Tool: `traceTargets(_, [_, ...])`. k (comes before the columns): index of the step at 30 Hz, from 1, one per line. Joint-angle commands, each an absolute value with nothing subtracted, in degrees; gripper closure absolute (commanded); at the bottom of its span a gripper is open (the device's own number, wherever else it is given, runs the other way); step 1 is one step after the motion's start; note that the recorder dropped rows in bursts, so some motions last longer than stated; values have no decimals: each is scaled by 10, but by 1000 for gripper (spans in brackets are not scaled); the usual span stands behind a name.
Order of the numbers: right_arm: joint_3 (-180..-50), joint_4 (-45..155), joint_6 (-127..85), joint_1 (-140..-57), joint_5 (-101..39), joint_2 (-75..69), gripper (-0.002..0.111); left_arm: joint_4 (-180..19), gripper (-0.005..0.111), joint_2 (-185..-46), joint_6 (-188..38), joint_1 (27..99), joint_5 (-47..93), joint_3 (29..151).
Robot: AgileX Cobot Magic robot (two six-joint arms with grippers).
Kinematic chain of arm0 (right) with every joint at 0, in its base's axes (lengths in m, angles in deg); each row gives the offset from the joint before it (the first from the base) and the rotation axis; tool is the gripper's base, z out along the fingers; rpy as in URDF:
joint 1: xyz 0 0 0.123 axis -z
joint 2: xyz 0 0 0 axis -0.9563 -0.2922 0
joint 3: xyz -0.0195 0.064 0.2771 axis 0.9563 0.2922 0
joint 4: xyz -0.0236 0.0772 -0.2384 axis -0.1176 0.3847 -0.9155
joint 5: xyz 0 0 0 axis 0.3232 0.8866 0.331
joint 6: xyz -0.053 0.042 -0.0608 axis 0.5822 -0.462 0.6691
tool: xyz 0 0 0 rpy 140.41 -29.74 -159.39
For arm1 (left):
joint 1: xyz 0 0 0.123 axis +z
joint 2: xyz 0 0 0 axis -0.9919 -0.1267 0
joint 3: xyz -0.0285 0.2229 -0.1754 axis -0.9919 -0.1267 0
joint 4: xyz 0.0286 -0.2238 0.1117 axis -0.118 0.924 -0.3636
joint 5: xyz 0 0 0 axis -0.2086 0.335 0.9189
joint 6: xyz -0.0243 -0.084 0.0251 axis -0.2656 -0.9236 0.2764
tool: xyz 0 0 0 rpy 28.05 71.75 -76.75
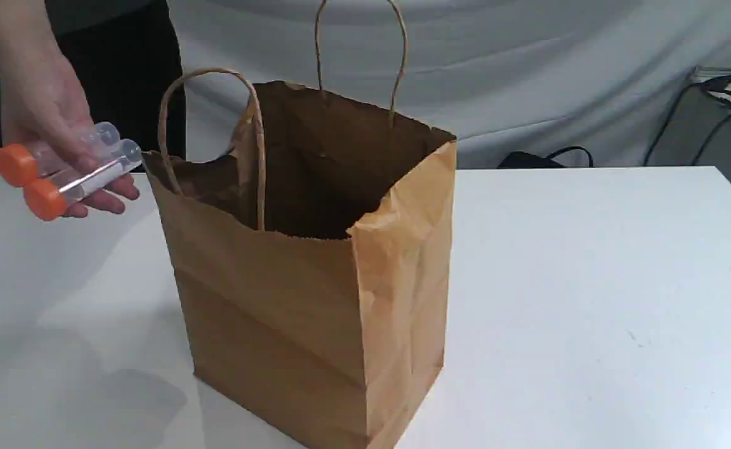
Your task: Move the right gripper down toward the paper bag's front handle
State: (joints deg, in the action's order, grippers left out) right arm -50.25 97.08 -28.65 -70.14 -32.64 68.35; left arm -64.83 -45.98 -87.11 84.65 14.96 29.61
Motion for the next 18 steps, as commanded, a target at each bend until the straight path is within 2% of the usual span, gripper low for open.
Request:
traceTargets(1, [-501,970,-277,-703,-332,686,108,-650,107,-458,-871,847,150,294])
traceTargets(10, [-501,964,-260,-703,-332,686,108,-644,107,-458,-873,847,151,294])
traceTargets(18, [-501,964,-230,-703,-328,686,108,-602,107,-458,-873,847,220,300])
